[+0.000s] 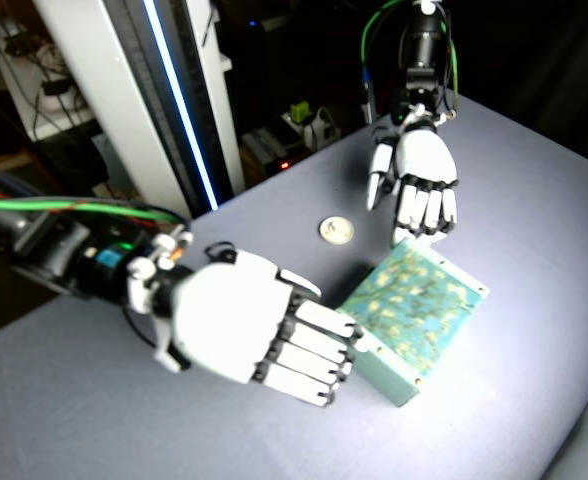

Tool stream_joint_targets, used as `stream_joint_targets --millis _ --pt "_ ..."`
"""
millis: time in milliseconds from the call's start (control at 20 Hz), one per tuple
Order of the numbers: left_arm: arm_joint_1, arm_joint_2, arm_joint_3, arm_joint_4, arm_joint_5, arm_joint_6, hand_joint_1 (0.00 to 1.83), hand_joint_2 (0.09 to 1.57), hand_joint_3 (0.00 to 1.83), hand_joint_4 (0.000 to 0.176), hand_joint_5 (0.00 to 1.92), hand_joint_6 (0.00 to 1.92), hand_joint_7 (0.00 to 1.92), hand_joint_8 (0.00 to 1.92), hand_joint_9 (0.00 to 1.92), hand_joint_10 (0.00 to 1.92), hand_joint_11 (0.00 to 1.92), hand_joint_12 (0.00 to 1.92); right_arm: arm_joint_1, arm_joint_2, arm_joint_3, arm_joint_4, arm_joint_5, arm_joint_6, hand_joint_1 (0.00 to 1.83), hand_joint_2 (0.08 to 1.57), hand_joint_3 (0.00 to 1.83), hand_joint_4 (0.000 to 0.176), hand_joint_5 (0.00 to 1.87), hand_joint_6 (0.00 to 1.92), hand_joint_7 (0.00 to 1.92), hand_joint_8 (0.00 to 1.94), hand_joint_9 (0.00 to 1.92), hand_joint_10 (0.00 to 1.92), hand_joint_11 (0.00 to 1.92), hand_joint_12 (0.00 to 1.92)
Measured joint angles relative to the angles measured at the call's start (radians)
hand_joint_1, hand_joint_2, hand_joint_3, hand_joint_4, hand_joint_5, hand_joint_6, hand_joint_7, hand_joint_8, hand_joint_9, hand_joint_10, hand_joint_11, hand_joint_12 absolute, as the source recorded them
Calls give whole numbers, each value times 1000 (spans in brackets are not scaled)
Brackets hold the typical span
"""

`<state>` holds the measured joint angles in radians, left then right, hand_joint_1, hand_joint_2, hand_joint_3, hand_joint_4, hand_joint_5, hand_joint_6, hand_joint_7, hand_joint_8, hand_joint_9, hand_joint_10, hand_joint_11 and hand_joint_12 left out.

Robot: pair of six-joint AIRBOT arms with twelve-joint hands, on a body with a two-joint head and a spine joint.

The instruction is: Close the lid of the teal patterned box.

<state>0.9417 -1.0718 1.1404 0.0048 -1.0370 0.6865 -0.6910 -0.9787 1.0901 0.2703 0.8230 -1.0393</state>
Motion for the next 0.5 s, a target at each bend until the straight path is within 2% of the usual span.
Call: stream_joint_targets --millis 50,100,150,200,250,300,350,400,450,500 --pt "10 16 -12 -10 -27 14 648 1445 1 135 431 1775 670 1231 712 1641 684 1920 -7 18 -13 -1 22 1 151 1479 2 0 13 870 313 525 150 1065 0 1799" --pt "14 30 -25 -23 -58 26 648 1445 1 135 431 1775 670 1231 712 1641 684 1920 -16 33 -25 -1 51 2 151 1479 2 0 13 870 313 525 150 1065 0 1799" --pt "22 41 -32 -28 -100 27 604 1457 2 168 402 1814 570 1195 604 1612 604 1921 -29 47 -37 -1 74 4 188 1461 0 0 27 881 348 538 208 1109 0 1829" --pt "28 53 -40 -37 -135 39 608 1454 0 174 404 1809 581 1017 545 1380 458 1888 -42 63 -50 -2 98 4 201 1455 0 0 5 925 295 641 187 1222 0 1881" --pt "35 65 -52 -54 -175 55 370 1474 0 17 260 1061 510 595 357 998 111 1733 -58 82 -69 -1 119 5 240 1462 1 0 0 876 250 843 210 1297 13 1899" --pt "39 74 -60 -67 -199 77 248 1490 0 0 266 609 454 303 285 669 21 1520 -76 99 -84 -2 147 6 225 1481 8 0 0 814 199 853 143 1276 2 1886" --pt "45 80 -61 -74 -218 85 179 1500 0 11 269 369 406 113 238 406 3 1241 -97 116 -101 -2 182 8 242 1475 3 0 0 810 148 807 28 1206 0 1845" --pt "50 84 -61 -91 -230 89 179 1500 0 11 269 369 406 113 238 406 3 1241 -118 132 -113 -2 214 14 242 1475 3 0 0 810 148 807 28 1206 0 1845" --pt "60 84 -61 -130 -251 98 110 1478 0 29 39 47 48 4 19 58 0 400 -141 153 -132 3 249 14 184 1441 0 0 0 461 19 541 0 652 0 1683" --pt "76 91 -66 -161 -272 105 166 1475 0 35 7 9 9 0 3 11 0 201 -164 177 -153 6 290 15 161 1434 0 0 0 282 3 362 0 423 0 1520"
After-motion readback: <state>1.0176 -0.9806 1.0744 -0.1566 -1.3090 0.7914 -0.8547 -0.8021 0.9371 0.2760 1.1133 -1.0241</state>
